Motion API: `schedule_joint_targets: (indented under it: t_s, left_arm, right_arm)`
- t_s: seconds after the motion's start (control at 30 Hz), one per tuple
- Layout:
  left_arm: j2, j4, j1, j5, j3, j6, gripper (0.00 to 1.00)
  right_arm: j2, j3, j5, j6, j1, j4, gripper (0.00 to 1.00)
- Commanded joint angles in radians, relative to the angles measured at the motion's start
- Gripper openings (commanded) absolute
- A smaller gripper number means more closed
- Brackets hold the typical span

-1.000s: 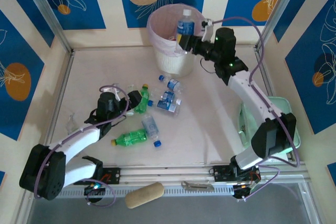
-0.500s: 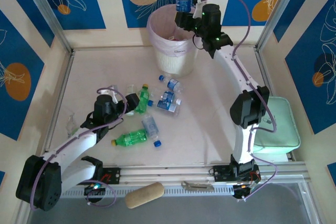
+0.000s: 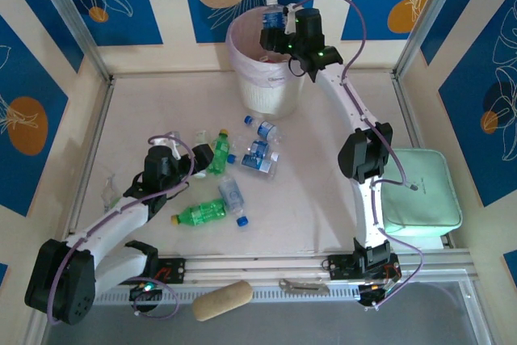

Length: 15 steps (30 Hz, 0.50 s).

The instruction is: Put the plastic bottles in the bin

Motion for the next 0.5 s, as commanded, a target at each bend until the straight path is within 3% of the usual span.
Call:
schedule_joint_targets:
  t_s: [0.0,0.3,0.47]
  left_arm:
    - [-0.003,-0.01,0.013,0.004,-0.01,0.015,1.0]
    - [0.019,-0.005,0.014,0.021,0.007,0.01,1.0]
    - [0.009,-0.051,0.015,0.038,0.022,0.019,1.0]
  right_arm:
    - [0.005,0.057,-0.013,-0.018,0.003,-0.027,0.8]
    - [-0.022,0.121,-0.012,-0.026,0.009,-0.086,0.96]
    - [-0.137,0.009,-0.052,-0.03,0.036,-0.056,0.99]
